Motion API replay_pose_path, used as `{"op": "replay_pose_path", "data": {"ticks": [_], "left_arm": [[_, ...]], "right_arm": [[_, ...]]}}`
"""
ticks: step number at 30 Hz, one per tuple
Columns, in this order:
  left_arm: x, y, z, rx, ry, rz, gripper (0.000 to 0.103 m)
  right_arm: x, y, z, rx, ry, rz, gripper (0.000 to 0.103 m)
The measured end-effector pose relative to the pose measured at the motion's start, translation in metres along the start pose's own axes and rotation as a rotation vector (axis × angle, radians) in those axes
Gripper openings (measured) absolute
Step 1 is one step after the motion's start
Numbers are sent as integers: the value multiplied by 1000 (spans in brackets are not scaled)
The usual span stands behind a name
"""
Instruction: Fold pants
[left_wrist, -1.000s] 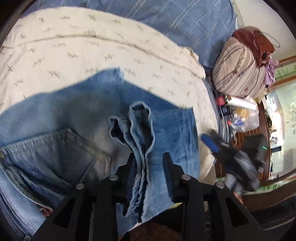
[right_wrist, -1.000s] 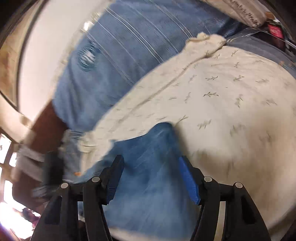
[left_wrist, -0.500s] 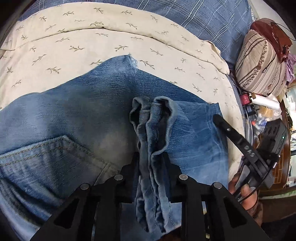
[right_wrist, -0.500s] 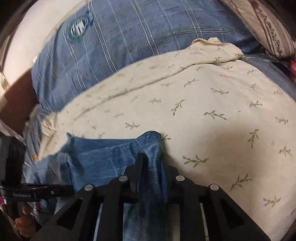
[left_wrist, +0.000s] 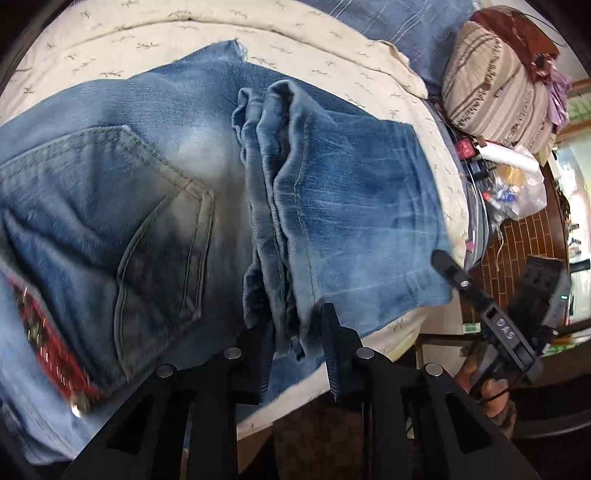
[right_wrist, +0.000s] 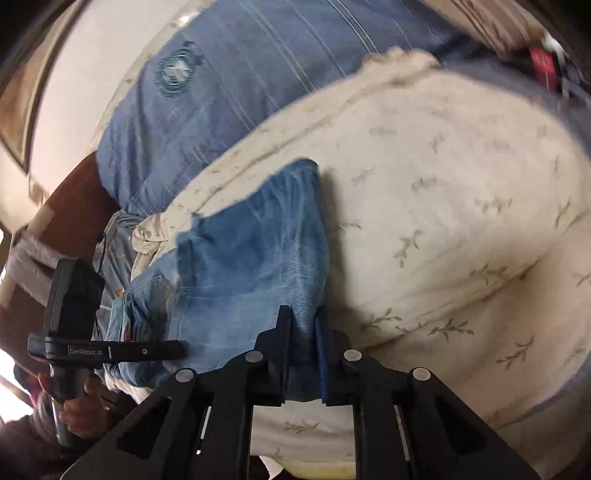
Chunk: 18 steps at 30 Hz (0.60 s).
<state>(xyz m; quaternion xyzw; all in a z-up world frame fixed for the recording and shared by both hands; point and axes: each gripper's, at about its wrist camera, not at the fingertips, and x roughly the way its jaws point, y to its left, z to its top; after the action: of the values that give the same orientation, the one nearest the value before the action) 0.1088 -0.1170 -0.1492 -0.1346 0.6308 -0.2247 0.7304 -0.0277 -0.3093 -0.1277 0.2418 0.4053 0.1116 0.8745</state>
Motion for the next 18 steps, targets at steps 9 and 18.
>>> {"op": "replay_pose_path", "data": {"ticks": [9, 18], "left_arm": [[7, 25, -9, -36, -16, -58, 23], [-76, 55, -39, -10, -161, -20, 25]], "right_arm": [[18, 12, -9, -124, 30, -210, 26], [-8, 43, 8, -55, -72, -31, 34]]}}
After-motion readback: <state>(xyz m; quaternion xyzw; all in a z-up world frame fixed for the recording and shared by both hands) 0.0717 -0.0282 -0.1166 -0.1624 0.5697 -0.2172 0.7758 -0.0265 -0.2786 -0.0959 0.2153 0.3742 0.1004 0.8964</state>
